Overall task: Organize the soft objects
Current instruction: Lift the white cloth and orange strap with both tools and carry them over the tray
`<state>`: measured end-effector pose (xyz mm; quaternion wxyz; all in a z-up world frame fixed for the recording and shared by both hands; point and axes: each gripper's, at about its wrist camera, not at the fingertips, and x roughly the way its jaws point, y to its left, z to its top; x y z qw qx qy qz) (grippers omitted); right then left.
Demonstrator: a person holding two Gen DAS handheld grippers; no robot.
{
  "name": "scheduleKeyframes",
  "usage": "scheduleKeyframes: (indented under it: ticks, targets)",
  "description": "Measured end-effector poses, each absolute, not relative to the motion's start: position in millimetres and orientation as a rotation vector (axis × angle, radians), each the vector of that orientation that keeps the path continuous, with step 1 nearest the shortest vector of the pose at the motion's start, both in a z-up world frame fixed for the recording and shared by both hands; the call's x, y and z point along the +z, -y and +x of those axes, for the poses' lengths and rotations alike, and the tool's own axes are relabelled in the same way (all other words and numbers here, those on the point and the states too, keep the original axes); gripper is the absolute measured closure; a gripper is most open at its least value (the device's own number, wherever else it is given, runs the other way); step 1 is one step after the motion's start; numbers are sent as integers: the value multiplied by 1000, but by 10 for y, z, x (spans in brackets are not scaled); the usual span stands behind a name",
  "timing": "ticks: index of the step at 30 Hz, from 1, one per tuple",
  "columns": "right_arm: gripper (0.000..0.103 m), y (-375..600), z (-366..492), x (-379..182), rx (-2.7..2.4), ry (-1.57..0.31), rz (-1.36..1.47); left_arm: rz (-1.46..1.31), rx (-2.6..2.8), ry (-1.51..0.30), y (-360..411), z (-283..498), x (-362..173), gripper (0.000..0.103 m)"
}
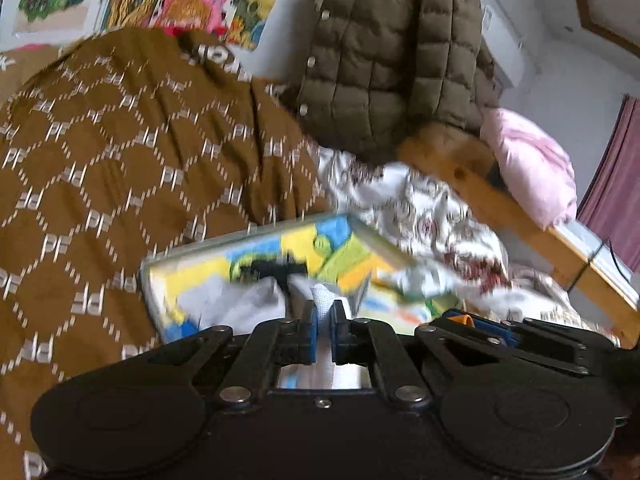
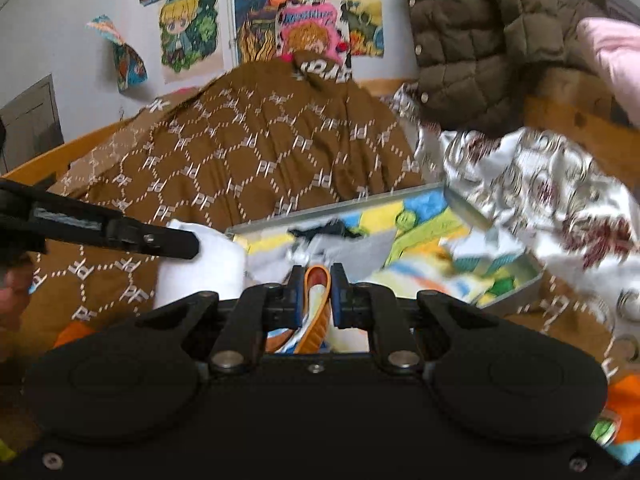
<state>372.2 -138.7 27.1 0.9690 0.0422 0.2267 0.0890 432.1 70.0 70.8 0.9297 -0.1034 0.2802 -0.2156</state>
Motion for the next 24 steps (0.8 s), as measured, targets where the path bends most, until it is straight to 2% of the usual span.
scheduleKeyframes:
  ticks: [10, 15, 24]
  targets:
    - [96, 1517, 4577, 728, 188, -382, 42, -380, -356, -555, -726, 4873, 456, 97]
    - [96, 1668, 5054, 603, 139, -415, 118, -385, -298, -593, -757, 5023, 249, 97]
    - [95, 1834, 5292, 89, 21, -514, 104, -321, -252, -662, -731, 5055, 3, 96]
